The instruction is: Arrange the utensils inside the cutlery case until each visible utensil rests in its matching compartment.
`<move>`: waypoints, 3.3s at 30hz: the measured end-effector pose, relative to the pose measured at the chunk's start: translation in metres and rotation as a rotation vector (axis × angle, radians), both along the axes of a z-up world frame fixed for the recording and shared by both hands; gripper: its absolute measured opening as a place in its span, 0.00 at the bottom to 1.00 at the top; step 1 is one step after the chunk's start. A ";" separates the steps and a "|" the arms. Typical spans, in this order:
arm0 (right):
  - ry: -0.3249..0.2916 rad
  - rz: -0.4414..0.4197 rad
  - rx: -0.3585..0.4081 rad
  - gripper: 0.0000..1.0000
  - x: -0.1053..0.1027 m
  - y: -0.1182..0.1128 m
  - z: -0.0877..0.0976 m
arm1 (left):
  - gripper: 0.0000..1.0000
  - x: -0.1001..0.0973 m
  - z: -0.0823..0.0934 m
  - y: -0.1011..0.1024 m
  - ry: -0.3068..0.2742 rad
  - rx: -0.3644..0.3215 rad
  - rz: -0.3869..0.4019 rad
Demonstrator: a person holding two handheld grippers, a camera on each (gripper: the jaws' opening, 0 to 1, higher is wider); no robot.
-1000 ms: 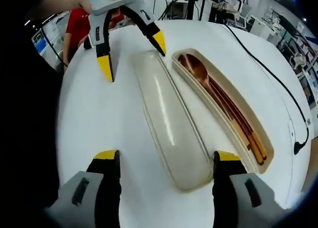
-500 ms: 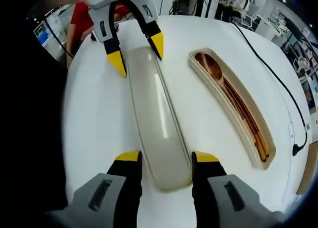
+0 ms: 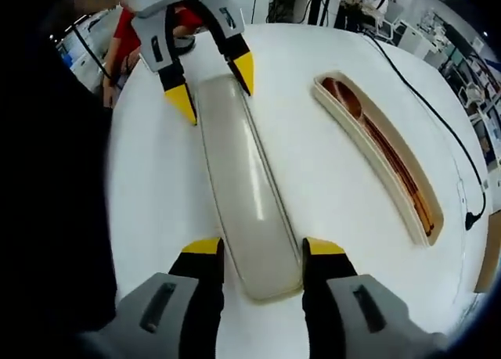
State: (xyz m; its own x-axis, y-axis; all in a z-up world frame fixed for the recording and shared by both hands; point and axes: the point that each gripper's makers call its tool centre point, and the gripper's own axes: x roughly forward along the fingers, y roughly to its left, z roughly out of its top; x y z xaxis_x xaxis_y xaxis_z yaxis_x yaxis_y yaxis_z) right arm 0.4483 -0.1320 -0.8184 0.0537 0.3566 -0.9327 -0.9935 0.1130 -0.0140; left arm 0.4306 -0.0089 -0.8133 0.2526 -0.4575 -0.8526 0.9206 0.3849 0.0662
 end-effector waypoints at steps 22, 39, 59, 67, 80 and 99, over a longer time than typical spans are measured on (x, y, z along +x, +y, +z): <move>0.030 0.006 -0.182 0.36 -0.030 -0.013 -0.004 | 0.39 -0.025 -0.001 -0.018 0.004 0.023 -0.023; 0.036 0.023 -0.180 0.37 -0.030 -0.014 -0.003 | 0.40 -0.028 -0.002 -0.018 0.042 0.035 0.015; 0.040 0.043 -0.223 0.36 -0.029 -0.013 -0.003 | 0.41 -0.030 0.000 -0.020 -0.003 0.009 0.046; 0.056 0.052 -0.242 0.35 -0.027 -0.013 -0.004 | 0.50 -0.026 0.008 -0.015 -0.167 -0.004 0.056; 0.226 0.016 -0.200 0.35 -0.024 -0.013 0.002 | 0.52 -0.026 0.011 -0.017 -0.219 -0.021 0.006; 0.418 0.054 -0.303 0.35 -0.023 -0.013 0.004 | 0.52 -0.026 0.011 -0.022 -0.203 0.017 -0.114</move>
State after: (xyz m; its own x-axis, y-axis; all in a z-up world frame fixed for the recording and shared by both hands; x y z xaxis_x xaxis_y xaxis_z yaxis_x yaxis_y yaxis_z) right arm 0.4252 -0.1447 -0.8145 -0.3565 0.0594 -0.9324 -0.9255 0.1137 0.3612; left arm 0.4047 -0.0308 -0.8022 0.3671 -0.4787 -0.7975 0.9253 0.2762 0.2601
